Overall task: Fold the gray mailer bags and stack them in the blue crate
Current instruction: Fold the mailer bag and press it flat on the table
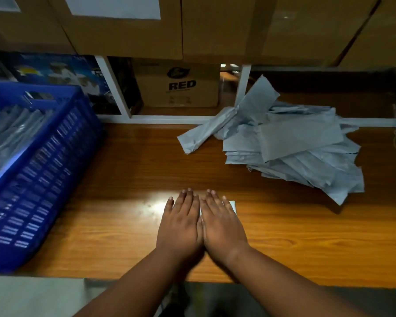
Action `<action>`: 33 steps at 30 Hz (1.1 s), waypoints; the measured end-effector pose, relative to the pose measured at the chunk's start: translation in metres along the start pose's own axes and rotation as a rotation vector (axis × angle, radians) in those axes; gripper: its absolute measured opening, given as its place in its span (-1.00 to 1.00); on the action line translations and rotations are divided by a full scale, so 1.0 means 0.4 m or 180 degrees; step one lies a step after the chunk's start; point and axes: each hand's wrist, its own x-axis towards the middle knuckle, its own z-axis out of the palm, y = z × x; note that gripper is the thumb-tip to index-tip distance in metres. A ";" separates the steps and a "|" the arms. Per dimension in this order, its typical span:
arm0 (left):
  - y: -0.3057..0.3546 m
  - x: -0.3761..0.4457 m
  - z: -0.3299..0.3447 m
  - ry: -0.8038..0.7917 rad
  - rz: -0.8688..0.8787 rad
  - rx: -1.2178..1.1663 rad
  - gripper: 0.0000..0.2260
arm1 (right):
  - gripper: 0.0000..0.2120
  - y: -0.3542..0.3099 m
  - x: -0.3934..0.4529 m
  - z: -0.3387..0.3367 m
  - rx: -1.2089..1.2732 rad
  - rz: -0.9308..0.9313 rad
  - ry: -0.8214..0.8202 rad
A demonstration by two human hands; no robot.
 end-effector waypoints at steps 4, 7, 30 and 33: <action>-0.003 0.009 0.012 -0.0015 0.0063 -0.0003 -0.40 | -0.37 0.007 0.007 0.010 0.0012 0.0014 -0.0050; -0.007 0.017 0.016 0.0026 0.0110 -0.0035 -0.40 | -0.40 0.010 0.013 0.026 0.0053 0.0050 0.0042; 0.067 0.065 -0.033 -0.0266 0.0205 0.0158 -0.34 | -0.41 0.075 -0.015 -0.043 0.0233 0.0402 -0.0197; 0.068 0.064 -0.007 -0.0215 0.0231 0.0071 -0.37 | -0.41 0.087 -0.016 -0.017 0.0181 0.0325 -0.0170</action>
